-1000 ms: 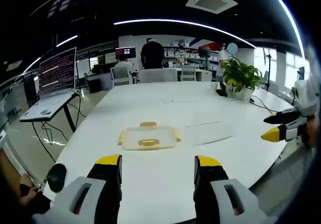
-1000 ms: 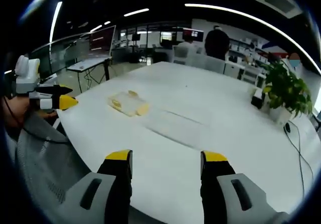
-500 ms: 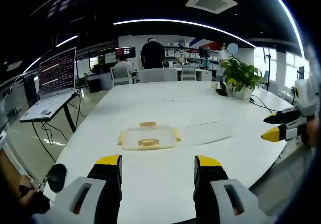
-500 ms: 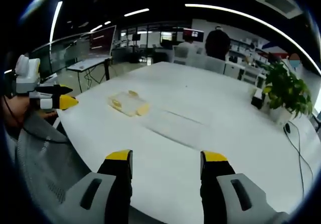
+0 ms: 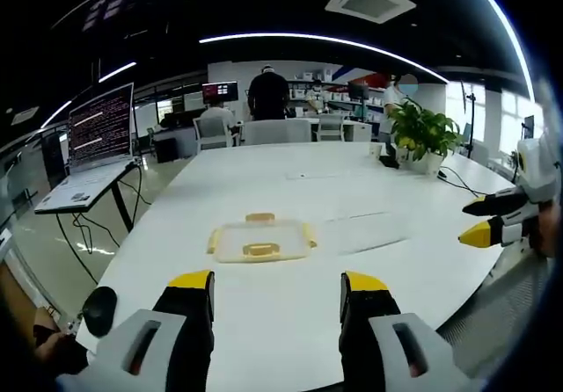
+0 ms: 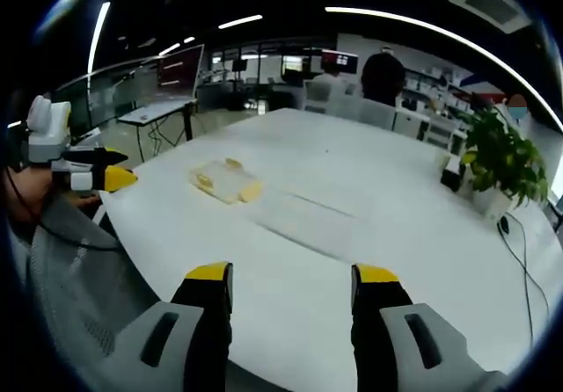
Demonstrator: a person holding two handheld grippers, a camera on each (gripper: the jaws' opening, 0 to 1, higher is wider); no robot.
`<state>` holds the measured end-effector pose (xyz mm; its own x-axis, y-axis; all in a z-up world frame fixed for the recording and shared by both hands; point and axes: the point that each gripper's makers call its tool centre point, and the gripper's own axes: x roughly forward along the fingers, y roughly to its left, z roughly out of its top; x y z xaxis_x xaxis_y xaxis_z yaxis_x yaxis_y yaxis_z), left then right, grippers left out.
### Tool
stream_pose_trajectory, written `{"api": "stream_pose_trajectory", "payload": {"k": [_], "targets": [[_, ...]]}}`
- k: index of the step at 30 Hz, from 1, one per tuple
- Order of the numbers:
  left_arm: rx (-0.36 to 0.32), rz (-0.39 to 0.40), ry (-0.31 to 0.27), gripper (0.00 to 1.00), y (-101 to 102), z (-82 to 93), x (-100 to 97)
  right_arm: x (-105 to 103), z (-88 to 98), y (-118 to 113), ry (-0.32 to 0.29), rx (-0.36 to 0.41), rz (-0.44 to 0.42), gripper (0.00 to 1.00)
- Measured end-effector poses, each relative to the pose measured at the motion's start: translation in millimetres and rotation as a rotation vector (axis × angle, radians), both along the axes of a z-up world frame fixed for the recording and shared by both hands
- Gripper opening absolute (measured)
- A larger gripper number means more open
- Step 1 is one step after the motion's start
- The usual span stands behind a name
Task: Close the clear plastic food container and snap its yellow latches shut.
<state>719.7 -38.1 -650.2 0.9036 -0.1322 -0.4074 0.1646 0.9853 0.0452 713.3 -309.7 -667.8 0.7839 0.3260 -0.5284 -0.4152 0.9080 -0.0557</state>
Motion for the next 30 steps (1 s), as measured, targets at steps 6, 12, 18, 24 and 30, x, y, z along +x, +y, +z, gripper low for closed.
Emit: {"api": "stream_pose_trajectory", "payload": {"k": [6,12,18,24,30], "targets": [[0.0,0.0,0.0,0.52,0.0,0.0,0.0,0.0,0.0,0.2,0.0,-0.002,0.001,0.51],[0.001,0.0,0.0,0.52,0.3,-0.1,0.0,-0.3,-0.1,0.8,-0.001,-0.007,0.004,0.51],[0.001,0.001,-0.001,0.52,0.4,0.1,0.2,-0.4,-0.2,0.7,0.0,-0.007,0.004,0.51],[0.001,0.001,-0.001,0.52,0.2,0.1,0.3,-0.4,-0.4,0.8,0.0,-0.008,0.005,0.51],[0.011,-0.007,-0.001,0.52,-1.2,-0.3,0.1,-0.3,-0.6,0.9,0.002,-0.005,0.005,0.51]]}}
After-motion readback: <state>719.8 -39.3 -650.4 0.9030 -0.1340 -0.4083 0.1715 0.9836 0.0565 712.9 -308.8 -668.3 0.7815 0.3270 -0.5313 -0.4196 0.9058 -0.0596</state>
